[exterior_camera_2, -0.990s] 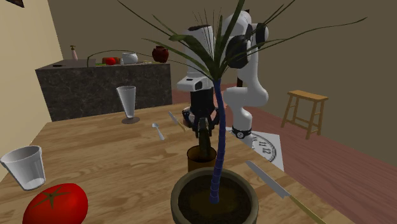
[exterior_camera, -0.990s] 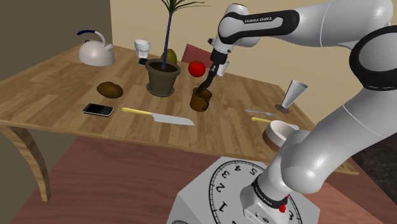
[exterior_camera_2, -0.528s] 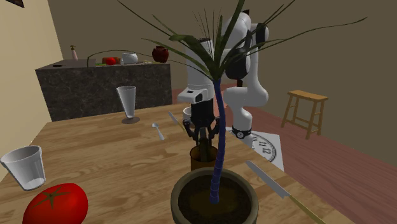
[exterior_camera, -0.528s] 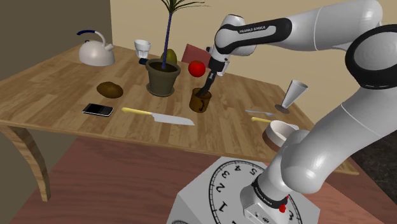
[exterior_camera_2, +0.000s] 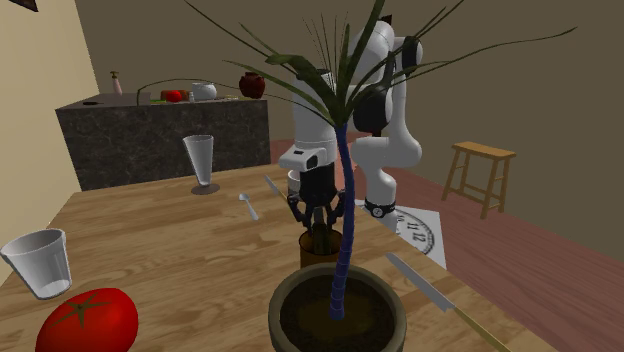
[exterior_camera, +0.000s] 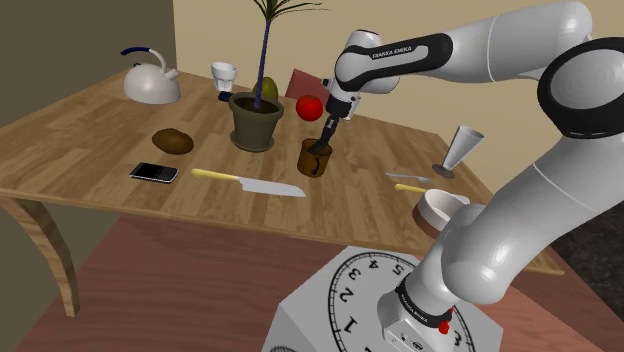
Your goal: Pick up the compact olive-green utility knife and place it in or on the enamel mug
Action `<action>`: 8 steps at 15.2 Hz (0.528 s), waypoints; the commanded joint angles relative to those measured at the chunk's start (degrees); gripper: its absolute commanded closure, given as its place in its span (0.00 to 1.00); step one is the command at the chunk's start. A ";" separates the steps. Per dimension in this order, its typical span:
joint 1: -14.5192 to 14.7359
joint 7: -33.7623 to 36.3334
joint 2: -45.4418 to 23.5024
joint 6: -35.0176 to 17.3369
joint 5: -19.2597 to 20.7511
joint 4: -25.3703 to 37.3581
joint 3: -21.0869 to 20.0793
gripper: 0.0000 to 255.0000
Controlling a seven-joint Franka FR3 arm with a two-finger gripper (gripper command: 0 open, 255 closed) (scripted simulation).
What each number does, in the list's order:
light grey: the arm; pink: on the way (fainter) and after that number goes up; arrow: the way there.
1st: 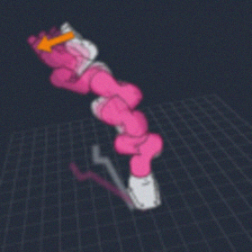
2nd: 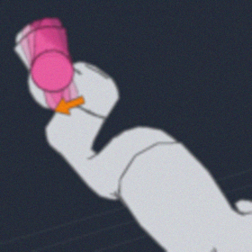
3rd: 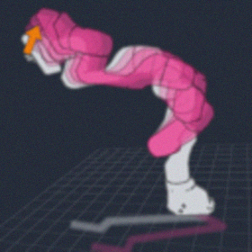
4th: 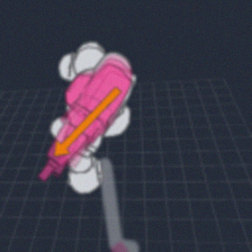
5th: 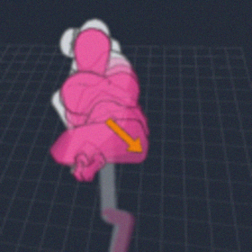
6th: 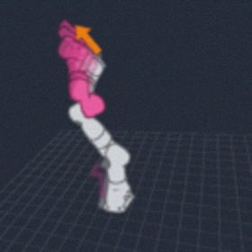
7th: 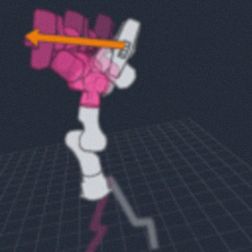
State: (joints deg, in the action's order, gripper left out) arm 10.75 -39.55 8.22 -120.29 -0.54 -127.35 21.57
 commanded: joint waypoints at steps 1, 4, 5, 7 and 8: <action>0.00 -0.01 0.00 -0.02 0.00 0.00 0.00 1.00; 0.00 -0.01 0.00 -0.02 0.00 0.00 0.00 0.00; 0.00 -0.01 0.00 -0.02 0.00 0.00 0.00 0.00; 0.00 -0.01 0.00 -0.02 0.00 0.00 0.00 0.00; 0.00 -0.01 0.00 -0.02 0.00 0.00 0.00 0.00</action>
State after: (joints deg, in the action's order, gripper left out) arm 10.75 -39.56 8.22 -120.30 -0.54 -127.35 21.58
